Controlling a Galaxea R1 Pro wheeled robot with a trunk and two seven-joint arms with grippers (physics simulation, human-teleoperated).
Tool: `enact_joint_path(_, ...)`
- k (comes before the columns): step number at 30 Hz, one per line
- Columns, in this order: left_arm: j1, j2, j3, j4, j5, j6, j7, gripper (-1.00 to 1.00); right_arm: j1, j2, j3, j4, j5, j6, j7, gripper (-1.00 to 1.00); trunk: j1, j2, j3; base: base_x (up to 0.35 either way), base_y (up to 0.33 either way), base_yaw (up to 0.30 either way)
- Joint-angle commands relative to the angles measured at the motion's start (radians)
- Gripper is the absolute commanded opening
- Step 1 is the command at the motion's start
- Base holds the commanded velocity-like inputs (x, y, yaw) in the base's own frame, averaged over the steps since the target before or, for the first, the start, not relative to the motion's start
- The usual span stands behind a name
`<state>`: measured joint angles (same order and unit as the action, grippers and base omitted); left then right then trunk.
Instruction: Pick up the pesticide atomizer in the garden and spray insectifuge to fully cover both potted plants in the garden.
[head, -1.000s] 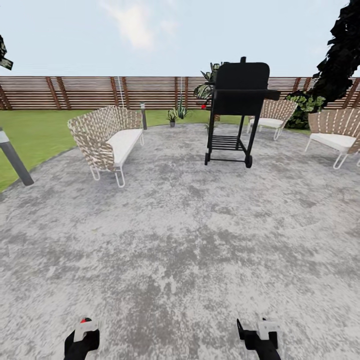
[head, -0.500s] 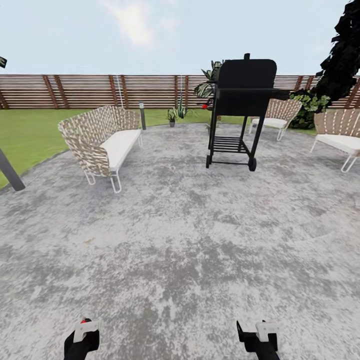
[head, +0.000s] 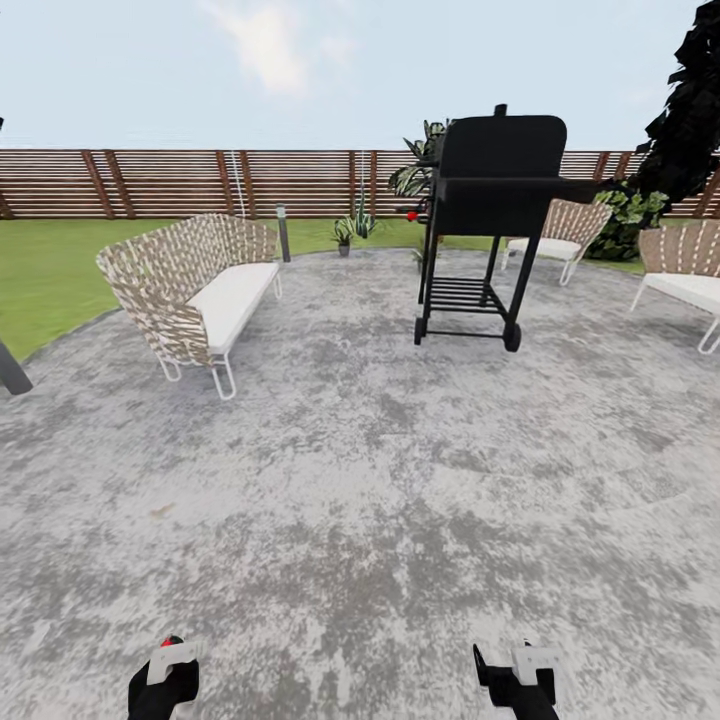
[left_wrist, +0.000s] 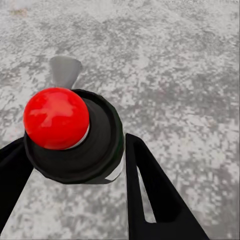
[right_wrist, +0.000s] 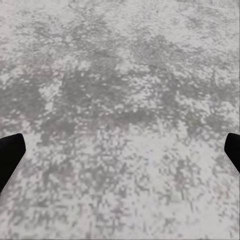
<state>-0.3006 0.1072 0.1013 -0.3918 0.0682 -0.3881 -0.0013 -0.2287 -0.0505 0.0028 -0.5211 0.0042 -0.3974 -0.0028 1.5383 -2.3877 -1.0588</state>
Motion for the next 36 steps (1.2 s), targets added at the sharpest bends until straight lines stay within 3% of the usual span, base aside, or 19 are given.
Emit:
enact_joint_path(1, 0.0, 0.0, -0.002, 0.001, 0.007, -0.003, 0.0, -1.0, -0.001, 0.0, 0.0, 0.001, 0.0, -0.003, 0.0, 1.0, 0.0, 0.0, -0.001, 0.34, 0.0, 0.0)
enact_joint_path(36, 0.0, 0.0, -0.002, 0.001, 0.007, -0.004, 0.0, -1.0, 0.0, 0.0, 0.0, 0.0, 0.0, -0.003, 0.0, 1.0, 0.0, 0.0, 0.008, 0.34, 0.044, 0.0)
